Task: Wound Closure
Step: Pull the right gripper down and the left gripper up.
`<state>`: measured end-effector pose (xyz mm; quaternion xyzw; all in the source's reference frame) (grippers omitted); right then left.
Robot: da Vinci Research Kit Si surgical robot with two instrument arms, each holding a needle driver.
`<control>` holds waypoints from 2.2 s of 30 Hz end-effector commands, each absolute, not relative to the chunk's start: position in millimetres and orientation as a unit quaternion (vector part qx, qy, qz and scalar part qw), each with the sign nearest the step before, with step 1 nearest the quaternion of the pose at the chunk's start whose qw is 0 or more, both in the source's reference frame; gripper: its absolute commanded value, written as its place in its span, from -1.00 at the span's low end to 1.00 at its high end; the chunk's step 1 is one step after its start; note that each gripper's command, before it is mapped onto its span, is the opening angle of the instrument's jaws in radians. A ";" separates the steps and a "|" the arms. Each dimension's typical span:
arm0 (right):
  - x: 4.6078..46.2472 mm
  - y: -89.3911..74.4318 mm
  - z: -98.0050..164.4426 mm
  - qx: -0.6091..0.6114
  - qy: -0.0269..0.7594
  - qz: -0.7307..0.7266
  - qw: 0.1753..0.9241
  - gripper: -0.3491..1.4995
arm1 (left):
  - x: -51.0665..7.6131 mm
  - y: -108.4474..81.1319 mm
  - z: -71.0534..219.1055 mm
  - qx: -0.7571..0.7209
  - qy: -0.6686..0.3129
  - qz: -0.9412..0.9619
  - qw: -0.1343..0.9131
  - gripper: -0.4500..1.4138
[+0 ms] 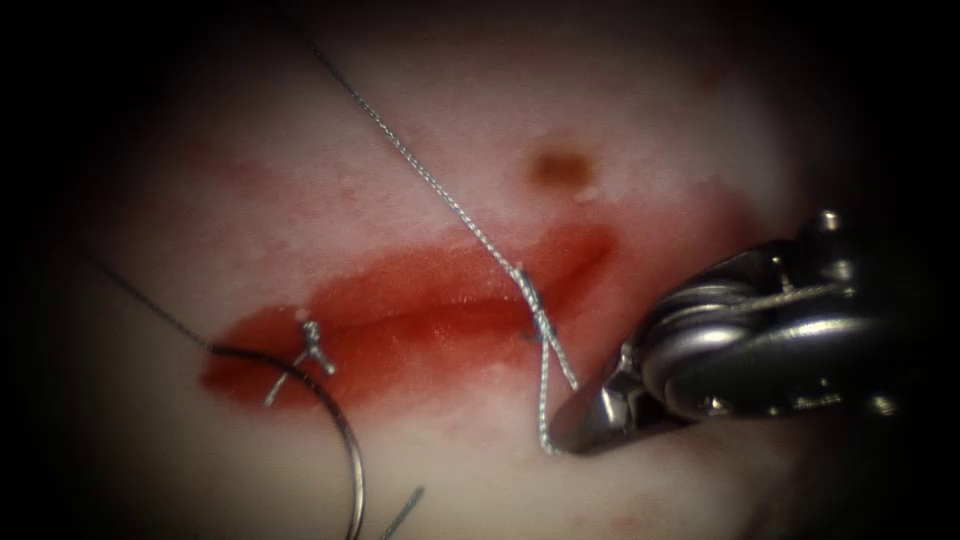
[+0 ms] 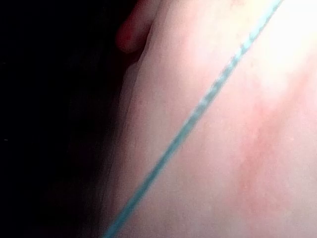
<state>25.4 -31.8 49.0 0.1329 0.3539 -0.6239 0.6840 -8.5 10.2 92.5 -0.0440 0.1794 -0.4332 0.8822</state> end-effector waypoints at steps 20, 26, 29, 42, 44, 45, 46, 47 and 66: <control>26.8 -33.8 47.9 0.231 0.285 -0.716 0.594 -1.00 | -8.1 11.5 92.0 -0.044 0.184 -0.456 0.870 -1.00; 26.7 -31.0 45.0 0.242 0.218 -0.758 0.565 -1.00 | -8.0 11.5 92.0 -0.043 0.186 -0.457 0.869 -1.00; 26.6 -30.9 44.5 0.262 0.181 -0.772 0.550 -1.00 | -7.8 11.5 92.0 -0.043 0.187 -0.458 0.868 -1.00; 26.4 -33.0 44.4 0.280 0.119 -0.813 0.496 -1.00 | -7.8 11.4 92.1 -0.041 0.189 -0.456 0.868 -1.00; 26.6 -33.4 44.7 0.282 0.122 -0.813 0.494 -1.00 | -7.7 11.4 92.0 -0.041 0.190 -0.457 0.868 -1.00; 26.6 -33.6 44.8 0.284 0.125 -0.812 0.495 -1.00 | -7.7 11.4 92.0 -0.041 0.190 -0.458 0.867 -1.00; 26.7 -33.9 45.0 0.283 0.127 -0.811 0.497 -1.00 | -7.6 11.4 92.0 -0.043 0.190 -0.458 0.867 -1.00; 26.7 -34.1 45.2 0.282 0.131 -0.810 0.498 -1.00 | -7.5 11.4 92.0 -0.043 0.190 -0.459 0.867 -1.00; 27.4 -34.4 45.7 0.261 0.149 -0.807 0.509 -1.00 | -5.9 11.3 91.9 -0.056 0.205 -0.492 0.844 -1.00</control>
